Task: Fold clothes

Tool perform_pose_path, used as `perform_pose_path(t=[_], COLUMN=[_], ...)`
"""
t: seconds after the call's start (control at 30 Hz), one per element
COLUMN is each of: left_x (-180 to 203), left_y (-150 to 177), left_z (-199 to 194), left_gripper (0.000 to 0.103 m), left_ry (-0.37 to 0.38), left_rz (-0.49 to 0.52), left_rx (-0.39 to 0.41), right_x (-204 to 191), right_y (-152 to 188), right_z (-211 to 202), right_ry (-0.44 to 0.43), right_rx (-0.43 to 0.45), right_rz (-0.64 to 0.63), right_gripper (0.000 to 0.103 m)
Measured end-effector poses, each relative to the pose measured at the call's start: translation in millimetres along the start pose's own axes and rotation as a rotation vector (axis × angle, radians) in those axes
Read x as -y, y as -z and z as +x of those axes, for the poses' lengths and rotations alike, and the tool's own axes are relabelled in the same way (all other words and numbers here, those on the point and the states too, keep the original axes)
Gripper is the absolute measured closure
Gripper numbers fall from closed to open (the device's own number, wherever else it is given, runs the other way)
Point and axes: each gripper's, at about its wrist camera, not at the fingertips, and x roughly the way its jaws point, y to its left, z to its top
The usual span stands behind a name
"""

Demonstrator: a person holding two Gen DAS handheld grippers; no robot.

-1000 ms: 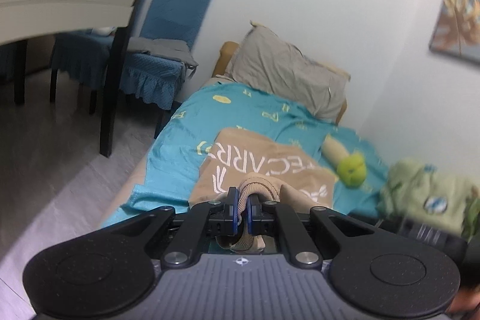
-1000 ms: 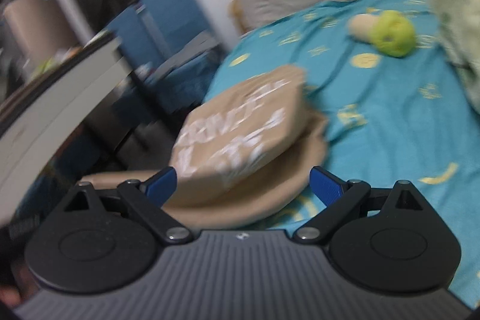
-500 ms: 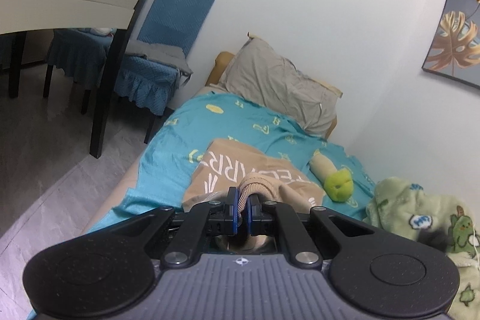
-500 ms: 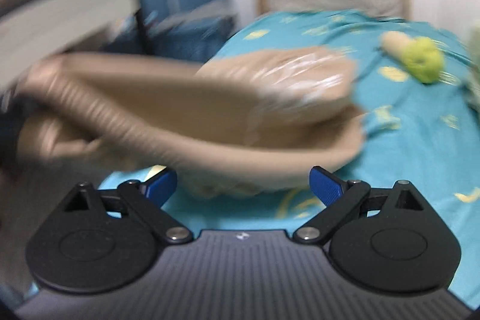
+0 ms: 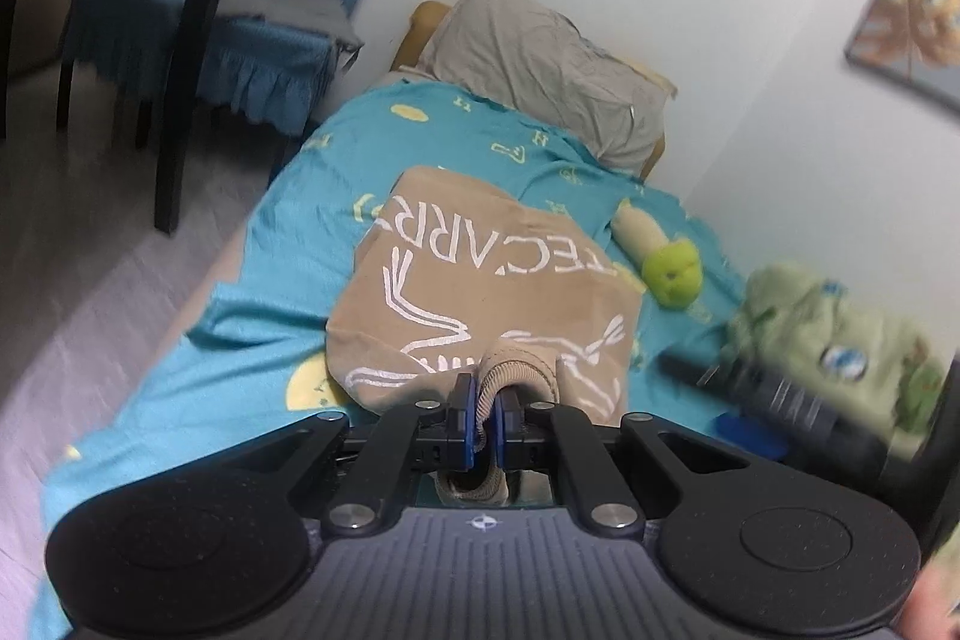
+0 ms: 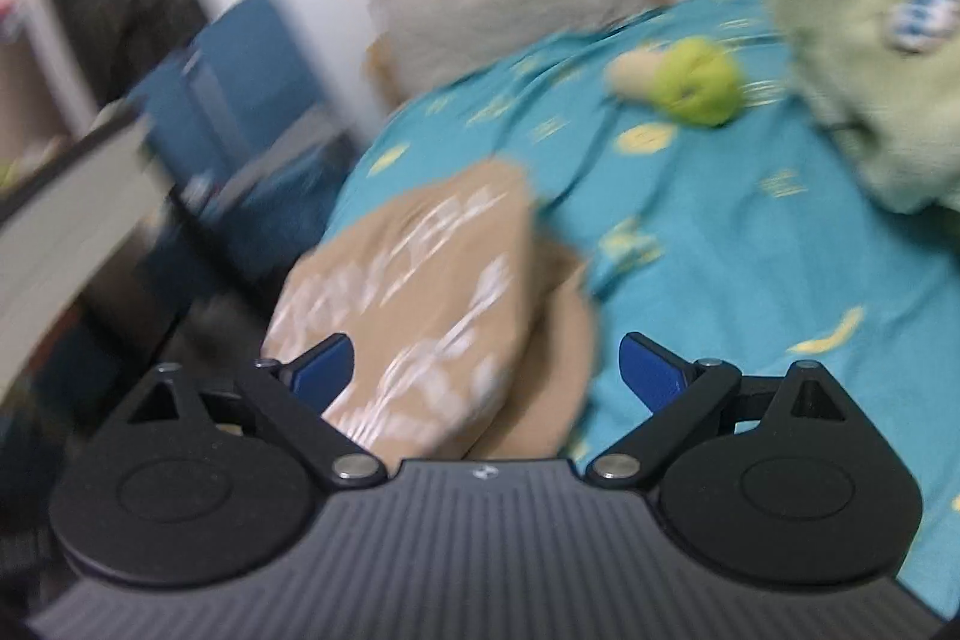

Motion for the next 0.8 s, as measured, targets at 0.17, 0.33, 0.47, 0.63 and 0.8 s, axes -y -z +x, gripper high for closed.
perform_pose_path(t=[0.17, 0.33, 0.47, 0.63, 0.8], left_x=[-32, -37, -32, -20, 4], left_y=[-8, -7, -7, -4, 7], left_z=[-4, 0, 1, 6, 20], left_gripper=[0.096, 0.096, 0.096, 0.097, 0.097], left_ry=[0.087, 0.116, 0.104, 0.084, 0.071], left_rz=[-0.223, -0.264, -0.232, -0.144, 0.029], left_rx=[-0.004, -0.014, -0.008, -0.035, -0.128], right_x=[-52, -76, -69, -27, 1], right_y=[23, 40, 39, 15, 5], right_z=[0, 10, 26, -2, -5], right_ry=[-0.130, -0.116, -0.023, 0.068, 0.135], right_rx=[-0.051, -0.082, -0.072, 0.074, 0.091], right_rz=[-0.286, -0.390, -0.396, -0.135, 0.031], right_gripper=[0.006, 0.006, 0.006, 0.006, 0.006])
